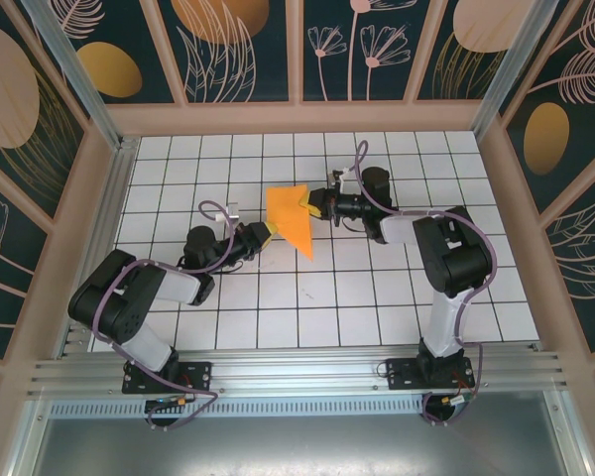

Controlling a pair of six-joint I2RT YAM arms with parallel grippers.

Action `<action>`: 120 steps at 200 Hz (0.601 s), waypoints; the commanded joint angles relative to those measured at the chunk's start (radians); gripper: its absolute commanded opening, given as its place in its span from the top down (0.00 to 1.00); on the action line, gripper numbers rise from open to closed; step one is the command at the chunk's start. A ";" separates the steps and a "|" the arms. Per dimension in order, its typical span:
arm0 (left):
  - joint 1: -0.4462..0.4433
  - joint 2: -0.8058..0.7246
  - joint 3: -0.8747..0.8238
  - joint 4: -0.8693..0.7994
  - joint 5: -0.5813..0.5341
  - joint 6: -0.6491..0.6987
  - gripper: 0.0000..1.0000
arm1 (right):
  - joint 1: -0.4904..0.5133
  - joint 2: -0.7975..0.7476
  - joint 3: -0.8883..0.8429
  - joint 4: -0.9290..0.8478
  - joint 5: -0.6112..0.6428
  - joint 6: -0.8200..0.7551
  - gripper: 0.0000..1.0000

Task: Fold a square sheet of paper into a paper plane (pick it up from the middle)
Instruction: Fold the wing for the fifth time at the center of the table.

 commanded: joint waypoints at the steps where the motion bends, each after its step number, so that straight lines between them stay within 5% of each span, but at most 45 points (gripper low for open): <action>1: -0.005 0.010 0.018 -0.024 -0.007 0.027 0.94 | 0.007 -0.034 -0.012 -0.019 -0.011 -0.062 0.87; 24: -0.004 0.004 0.025 -0.146 -0.024 0.078 1.00 | 0.006 -0.048 0.009 -0.198 0.033 -0.206 0.75; 52: -0.005 0.002 0.055 -0.330 -0.045 0.163 1.00 | -0.010 -0.080 0.035 -0.484 0.167 -0.420 0.49; 96: -0.004 -0.002 0.146 -0.673 -0.118 0.340 1.00 | 0.043 -0.181 0.053 -0.782 0.444 -0.722 0.51; 120: -0.005 0.007 0.181 -0.749 -0.121 0.387 1.00 | 0.119 -0.185 0.052 -0.833 0.476 -0.772 0.60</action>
